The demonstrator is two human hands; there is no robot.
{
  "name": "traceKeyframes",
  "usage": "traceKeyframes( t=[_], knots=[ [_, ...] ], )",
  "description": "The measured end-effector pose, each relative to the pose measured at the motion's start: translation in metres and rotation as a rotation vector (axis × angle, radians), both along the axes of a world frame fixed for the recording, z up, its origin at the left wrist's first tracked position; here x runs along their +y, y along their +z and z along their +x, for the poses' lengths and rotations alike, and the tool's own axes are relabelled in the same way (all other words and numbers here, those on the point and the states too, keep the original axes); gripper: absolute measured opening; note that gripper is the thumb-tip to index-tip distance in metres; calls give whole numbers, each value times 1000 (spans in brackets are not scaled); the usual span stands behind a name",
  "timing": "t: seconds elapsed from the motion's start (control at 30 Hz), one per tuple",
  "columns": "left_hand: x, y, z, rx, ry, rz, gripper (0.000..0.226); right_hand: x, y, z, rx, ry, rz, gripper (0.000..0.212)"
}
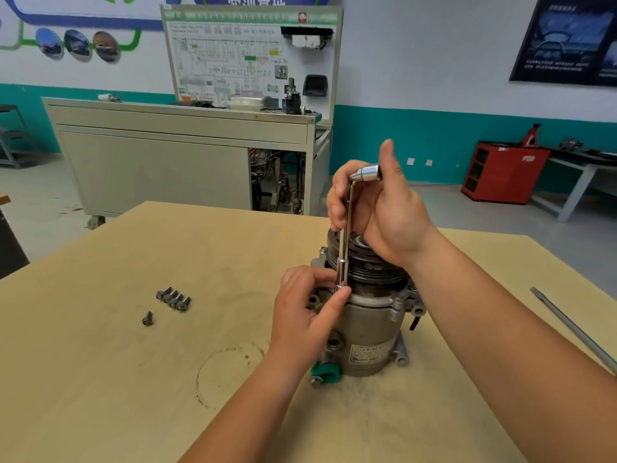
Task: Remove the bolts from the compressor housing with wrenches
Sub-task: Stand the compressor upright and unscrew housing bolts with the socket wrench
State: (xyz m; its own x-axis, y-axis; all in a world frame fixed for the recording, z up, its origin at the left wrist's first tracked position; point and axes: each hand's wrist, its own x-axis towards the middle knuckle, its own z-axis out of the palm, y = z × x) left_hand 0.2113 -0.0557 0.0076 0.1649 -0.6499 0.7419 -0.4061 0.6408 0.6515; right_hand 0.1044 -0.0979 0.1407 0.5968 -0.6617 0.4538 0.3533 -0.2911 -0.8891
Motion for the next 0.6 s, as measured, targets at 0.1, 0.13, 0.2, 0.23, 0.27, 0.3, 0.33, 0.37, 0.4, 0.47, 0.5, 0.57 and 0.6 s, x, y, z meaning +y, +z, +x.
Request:
traceKeyframes(
  t=[0.1,0.13,0.2,0.23,0.27,0.3,0.33,0.37,0.4,0.47,0.5,0.57,0.6],
  knots=[
    [0,-1,-1,26,-4,6,6,0,-1,0,5,-76,-12,58],
    [0,-1,-1,31,-5,6,6,0,-2,0,9,-113,-36,59],
    [0,-1,-2,38,-6,2,8,4,-2,1,29,-204,-110,57],
    [0,-1,-2,37,-2,-2,10,6,-3,2,42,-251,-150,54],
    [0,-1,-3,34,4,-4,11,7,-4,1,55,-297,-179,53],
    [-1,-1,-4,33,13,-1,13,7,-4,1,62,-333,-193,51],
    [-1,-1,-5,33,23,4,14,7,-4,-1,66,-354,-202,50],
    [-1,-1,-6,35,31,8,14,6,-5,-2,69,-353,-202,50],
    [-1,-2,-6,39,34,7,14,5,-6,-3,66,-324,-190,53],
    [-2,-3,-7,49,36,-10,13,3,-8,-5,34,-205,-124,57],
    [-2,-4,-7,51,36,-22,13,3,-9,-6,16,-147,-89,56],
    [-3,-6,-7,51,37,-35,12,1,-11,-7,0,-82,-47,52],
    [-3,-6,-8,51,37,-36,12,-1,-12,-8,0,-64,-31,52]
  ],
)
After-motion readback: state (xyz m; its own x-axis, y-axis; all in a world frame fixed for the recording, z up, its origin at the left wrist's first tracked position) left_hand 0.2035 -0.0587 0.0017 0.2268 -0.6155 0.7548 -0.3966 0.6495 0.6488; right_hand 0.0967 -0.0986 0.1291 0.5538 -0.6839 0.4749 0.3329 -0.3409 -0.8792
